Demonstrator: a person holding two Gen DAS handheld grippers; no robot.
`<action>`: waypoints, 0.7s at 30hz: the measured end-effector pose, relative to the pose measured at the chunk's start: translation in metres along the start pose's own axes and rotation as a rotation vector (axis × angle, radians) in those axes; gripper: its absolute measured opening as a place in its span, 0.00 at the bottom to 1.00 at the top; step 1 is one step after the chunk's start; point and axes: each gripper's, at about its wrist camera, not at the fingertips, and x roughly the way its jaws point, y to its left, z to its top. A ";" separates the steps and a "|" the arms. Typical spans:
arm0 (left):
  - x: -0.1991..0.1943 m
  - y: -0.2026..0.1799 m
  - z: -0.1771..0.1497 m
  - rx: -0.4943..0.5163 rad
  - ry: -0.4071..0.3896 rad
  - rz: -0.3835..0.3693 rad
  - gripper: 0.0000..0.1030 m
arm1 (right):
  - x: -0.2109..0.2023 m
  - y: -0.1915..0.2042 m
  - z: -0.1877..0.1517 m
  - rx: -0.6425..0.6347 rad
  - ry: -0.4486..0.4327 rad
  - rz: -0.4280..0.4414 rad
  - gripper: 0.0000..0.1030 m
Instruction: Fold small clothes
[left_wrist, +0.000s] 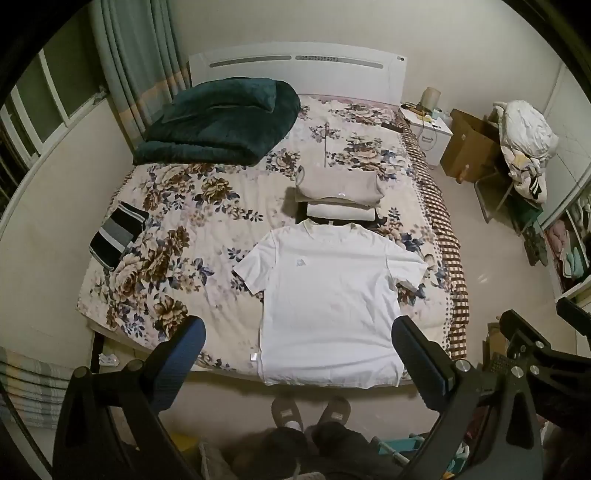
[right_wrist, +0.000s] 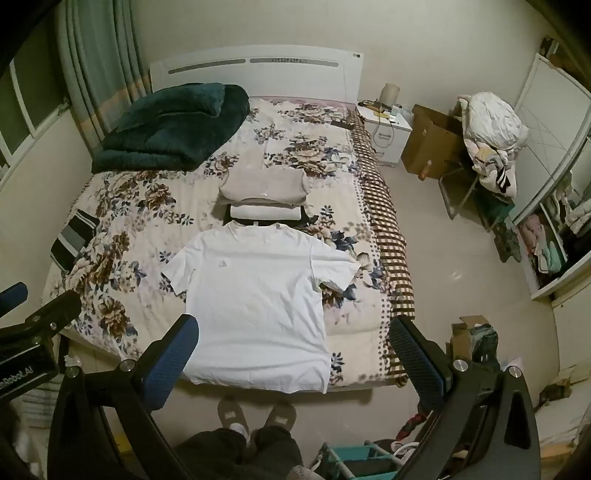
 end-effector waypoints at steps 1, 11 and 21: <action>0.000 0.000 0.000 0.001 -0.001 0.001 1.00 | 0.000 0.000 0.000 -0.002 0.001 -0.001 1.00; 0.000 0.000 0.000 0.005 -0.003 0.010 1.00 | -0.002 0.000 -0.003 0.000 -0.010 0.001 1.00; 0.000 0.000 0.000 0.003 -0.006 0.009 1.00 | -0.007 -0.001 -0.003 0.004 -0.014 0.001 1.00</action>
